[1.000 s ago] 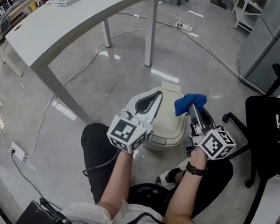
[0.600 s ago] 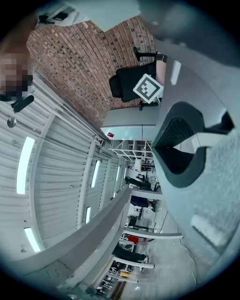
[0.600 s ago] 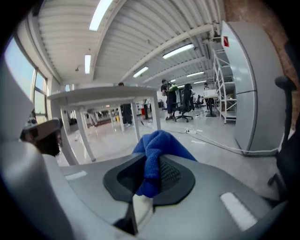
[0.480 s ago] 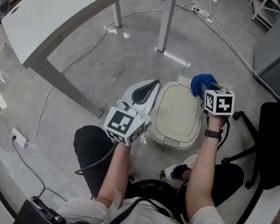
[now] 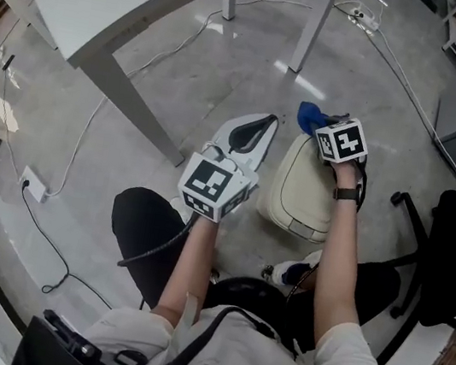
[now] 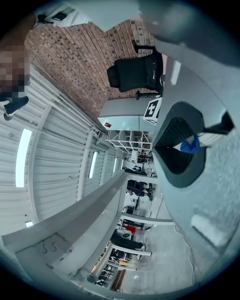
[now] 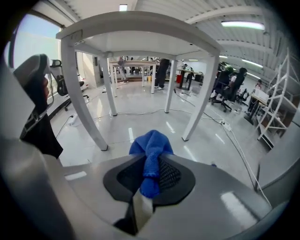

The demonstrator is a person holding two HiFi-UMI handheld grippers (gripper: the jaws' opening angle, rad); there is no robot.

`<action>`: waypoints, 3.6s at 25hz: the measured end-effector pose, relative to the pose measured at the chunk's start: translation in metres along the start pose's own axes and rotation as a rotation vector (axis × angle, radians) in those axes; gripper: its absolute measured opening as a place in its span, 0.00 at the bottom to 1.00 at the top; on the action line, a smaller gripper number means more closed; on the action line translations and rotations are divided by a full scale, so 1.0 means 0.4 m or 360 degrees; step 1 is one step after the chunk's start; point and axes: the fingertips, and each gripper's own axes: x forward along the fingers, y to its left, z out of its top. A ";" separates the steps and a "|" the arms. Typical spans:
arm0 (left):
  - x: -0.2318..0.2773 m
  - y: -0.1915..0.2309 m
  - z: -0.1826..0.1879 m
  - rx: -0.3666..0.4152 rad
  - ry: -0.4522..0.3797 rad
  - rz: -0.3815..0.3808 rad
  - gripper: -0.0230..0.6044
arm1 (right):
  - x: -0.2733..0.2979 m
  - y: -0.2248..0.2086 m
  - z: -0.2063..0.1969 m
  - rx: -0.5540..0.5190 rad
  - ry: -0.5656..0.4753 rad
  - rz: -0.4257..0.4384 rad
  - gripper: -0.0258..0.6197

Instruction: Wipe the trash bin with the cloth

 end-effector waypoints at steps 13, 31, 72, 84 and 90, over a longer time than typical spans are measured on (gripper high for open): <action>-0.057 -0.020 0.046 -0.0016 -0.0092 -0.0004 0.04 | -0.089 0.543 -0.137 -0.0874 0.0392 0.0738 0.11; 0.022 -0.156 -0.005 -0.0060 -0.0057 -0.0175 0.04 | -0.435 0.479 -0.503 -0.0516 0.0583 0.1026 0.11; 0.022 -0.075 0.020 0.0026 0.0004 -0.0055 0.04 | -0.075 0.026 -0.035 0.0120 -0.0038 0.0693 0.11; 0.012 -0.073 0.030 -0.0009 -0.0037 -0.0051 0.04 | -0.223 -0.207 -0.032 -0.0093 -0.0180 -0.0008 0.11; 0.007 -0.096 0.049 0.0013 -0.0063 -0.0098 0.04 | -0.125 -0.077 -0.162 -0.0114 0.0013 0.0191 0.11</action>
